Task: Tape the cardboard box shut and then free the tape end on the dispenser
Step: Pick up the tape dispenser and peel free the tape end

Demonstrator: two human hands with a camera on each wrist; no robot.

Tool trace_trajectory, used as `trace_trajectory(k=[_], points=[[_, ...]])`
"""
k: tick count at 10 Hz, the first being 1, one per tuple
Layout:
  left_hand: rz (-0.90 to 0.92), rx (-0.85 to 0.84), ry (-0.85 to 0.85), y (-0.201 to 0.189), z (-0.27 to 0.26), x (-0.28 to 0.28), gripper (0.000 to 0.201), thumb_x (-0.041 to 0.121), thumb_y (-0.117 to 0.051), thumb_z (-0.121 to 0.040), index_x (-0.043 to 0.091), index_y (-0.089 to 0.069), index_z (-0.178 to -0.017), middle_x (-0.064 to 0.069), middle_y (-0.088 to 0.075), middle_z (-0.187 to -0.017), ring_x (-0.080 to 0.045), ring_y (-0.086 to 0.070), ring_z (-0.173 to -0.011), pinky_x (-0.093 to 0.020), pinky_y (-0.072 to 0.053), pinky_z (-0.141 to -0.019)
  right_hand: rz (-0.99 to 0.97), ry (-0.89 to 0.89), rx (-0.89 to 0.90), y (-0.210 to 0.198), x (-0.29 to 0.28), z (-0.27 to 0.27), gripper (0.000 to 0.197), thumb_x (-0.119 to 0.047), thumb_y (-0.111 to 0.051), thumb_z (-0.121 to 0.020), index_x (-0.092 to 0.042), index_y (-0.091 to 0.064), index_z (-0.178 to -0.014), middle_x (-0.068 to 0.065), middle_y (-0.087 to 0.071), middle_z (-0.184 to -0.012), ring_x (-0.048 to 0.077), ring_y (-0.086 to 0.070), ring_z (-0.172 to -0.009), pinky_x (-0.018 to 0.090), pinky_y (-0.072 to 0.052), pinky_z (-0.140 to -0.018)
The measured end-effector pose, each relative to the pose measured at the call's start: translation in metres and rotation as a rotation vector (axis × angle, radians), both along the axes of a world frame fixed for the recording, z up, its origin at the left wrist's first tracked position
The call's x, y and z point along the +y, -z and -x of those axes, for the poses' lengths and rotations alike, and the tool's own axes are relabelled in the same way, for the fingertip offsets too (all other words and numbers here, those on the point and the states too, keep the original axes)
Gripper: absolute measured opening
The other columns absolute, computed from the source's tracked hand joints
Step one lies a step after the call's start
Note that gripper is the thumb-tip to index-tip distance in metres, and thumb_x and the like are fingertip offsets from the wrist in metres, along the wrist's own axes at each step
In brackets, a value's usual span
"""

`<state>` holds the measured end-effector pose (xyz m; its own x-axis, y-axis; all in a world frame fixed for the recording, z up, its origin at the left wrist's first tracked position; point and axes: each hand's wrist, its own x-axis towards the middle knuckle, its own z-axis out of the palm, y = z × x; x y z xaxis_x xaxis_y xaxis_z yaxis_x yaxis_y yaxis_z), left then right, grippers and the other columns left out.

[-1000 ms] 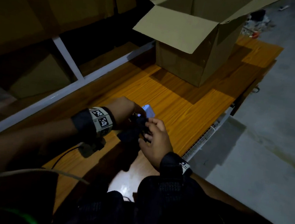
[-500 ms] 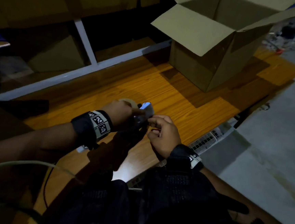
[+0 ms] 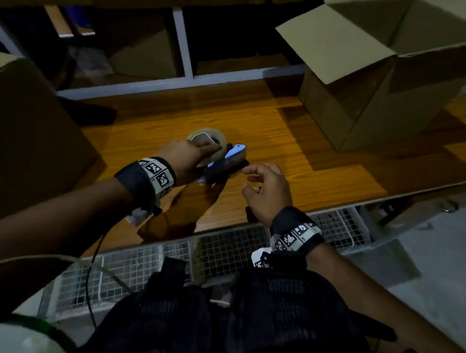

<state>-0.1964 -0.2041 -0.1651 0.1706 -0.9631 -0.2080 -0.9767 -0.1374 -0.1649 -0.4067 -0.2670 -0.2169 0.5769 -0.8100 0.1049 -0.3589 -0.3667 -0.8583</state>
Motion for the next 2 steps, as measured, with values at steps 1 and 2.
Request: trace_trajectory(k=[1,2], points=[[0.114,0.009,-0.051,-0.005,0.008,0.013,0.074,0.039,-0.063,-0.092,0.037,-0.023,-0.155,-0.006,-0.048,-0.153,-0.035,-0.062,-0.119,-0.040,-0.057,-0.082,0.036,-0.017,-0.006,-0.003,-0.006,0.006,0.030,-0.004,-0.066,-0.086,-0.011,-0.066,-0.116,0.009,-0.053,-0.126,0.020,-0.062,-0.110,0.036,-0.056,-0.087],[0.256,0.064,-0.097,-0.012,0.016,0.030,0.071,0.041,-0.064,-0.092,0.033,-0.029,-0.153,-0.002,-0.049,-0.153,-0.032,-0.063,-0.118,-0.039,-0.058,-0.082,0.117,0.003,-0.012,-0.012,-0.014,0.007,0.033,-0.004,-0.064,-0.084,-0.014,-0.066,-0.115,0.007,-0.055,-0.126,0.020,-0.060,-0.112,0.038,-0.055,-0.091]])
